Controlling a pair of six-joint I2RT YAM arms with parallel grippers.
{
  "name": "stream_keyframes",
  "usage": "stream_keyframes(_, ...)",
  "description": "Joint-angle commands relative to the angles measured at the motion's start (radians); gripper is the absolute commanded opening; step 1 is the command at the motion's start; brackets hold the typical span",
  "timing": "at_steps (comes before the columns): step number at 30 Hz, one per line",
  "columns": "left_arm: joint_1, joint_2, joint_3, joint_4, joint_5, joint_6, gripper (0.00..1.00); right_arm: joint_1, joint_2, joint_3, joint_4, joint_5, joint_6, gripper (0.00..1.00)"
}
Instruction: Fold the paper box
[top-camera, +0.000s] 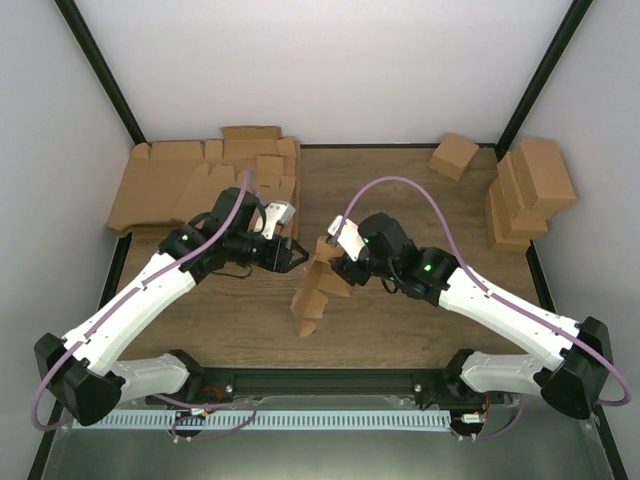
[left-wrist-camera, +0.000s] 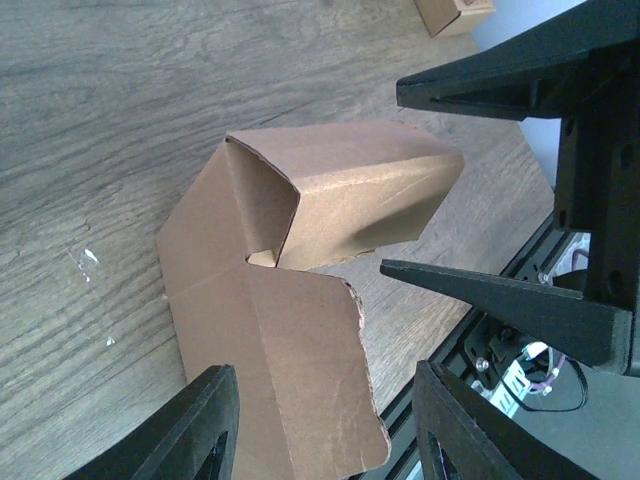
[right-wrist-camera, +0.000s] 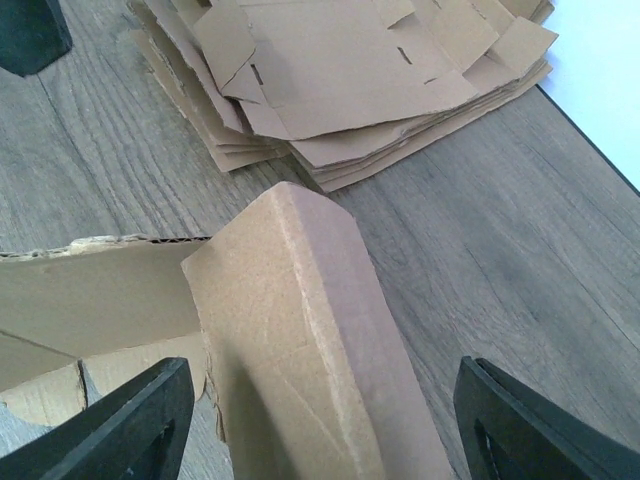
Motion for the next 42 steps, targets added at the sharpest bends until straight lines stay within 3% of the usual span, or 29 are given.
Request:
stream_keyframes(1,0.01,-0.039,0.001,0.027,0.017,-0.028,0.51,0.008,-0.029,0.042,0.0,0.015,0.003,0.74)
stream_keyframes(19,0.021,-0.104,-0.013,0.003,-0.028,-0.049,0.54,0.008,0.038,-0.013,0.013,0.078,-0.023,0.64)
stream_keyframes(31,0.12,-0.11,-0.085,0.038,0.081,-0.058,0.49,0.013,0.085,-0.032,0.039,0.103,-0.037,0.62)
stream_keyframes(37,0.157,-0.105,-0.111,0.062,0.123,-0.052,0.49,0.074,0.13,-0.052,0.083,0.211,-0.055,0.62)
stream_keyframes(39,0.165,-0.104,-0.113,0.065,0.131,-0.048,0.49,0.089,0.141,-0.059,0.105,0.248,-0.058,0.59)
stream_keyframes(42,0.181,-0.104,-0.119,0.067,0.142,-0.042,0.49,0.093,0.15,-0.066,0.143,0.287,-0.061,0.43)
